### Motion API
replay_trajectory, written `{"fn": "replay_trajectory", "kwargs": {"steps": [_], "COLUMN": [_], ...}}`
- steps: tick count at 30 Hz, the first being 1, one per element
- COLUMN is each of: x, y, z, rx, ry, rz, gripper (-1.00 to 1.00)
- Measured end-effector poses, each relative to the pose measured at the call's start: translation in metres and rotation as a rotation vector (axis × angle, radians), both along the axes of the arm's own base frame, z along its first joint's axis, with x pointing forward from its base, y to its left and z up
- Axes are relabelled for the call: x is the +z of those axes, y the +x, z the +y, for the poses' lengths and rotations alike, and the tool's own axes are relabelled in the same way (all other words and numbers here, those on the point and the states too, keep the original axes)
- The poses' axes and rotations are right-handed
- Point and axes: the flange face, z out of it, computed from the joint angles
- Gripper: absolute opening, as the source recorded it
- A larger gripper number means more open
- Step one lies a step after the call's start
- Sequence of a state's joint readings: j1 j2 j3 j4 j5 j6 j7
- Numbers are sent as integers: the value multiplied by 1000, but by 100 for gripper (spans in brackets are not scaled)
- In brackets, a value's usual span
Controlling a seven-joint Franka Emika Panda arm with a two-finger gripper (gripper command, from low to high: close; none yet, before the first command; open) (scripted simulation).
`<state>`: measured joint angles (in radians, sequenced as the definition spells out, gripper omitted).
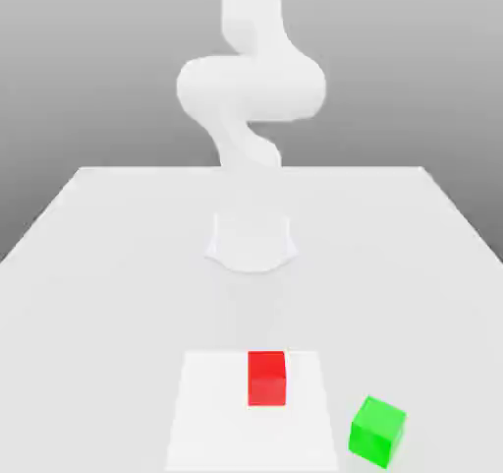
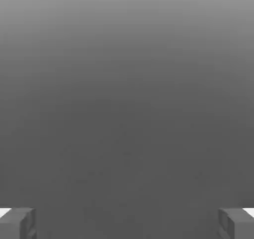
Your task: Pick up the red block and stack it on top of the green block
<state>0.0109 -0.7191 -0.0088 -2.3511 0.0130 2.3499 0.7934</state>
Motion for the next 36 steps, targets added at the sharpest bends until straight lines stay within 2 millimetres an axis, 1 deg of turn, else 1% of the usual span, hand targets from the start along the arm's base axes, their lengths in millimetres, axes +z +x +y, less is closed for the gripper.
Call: {"fn": "replay_trajectory", "kwargs": {"steps": [2, 4, 6, 9, 11, 14, 17, 19, 21, 25, 26, 31, 32, 34, 36], "x": [-49, -99, -149, -224, -272, -341, -405, -441, -465, -505, -513, -513, -517, -508, -491], "y": [26, 44, 57, 65, 63, 50, 27, 10, 6, 4, 3, 3, 2, 3, 4], "z": [1, 4, 7, 12, 15, 19, 20, 20, 20, 20, 20, 20, 20, 20, 20], "rx": [7, 13, 18, 23, 25, 26, 24, 23, 23, 23, 22, 23, 23, 23, 23], "ry": [11, 18, 22, 23, 20, 9, -8, -21, -26, -27, -27, -27, -27, -27, -28], "rz": [79, 155, 230, 343, 416, 525, 632, 692, 711, 717, 717, 717, 717, 717, 717], "gripper": [0, 0, 0, 0, 0, 0, 0, 0, 0, 0, -100, -100, -100, -100, -100]}}
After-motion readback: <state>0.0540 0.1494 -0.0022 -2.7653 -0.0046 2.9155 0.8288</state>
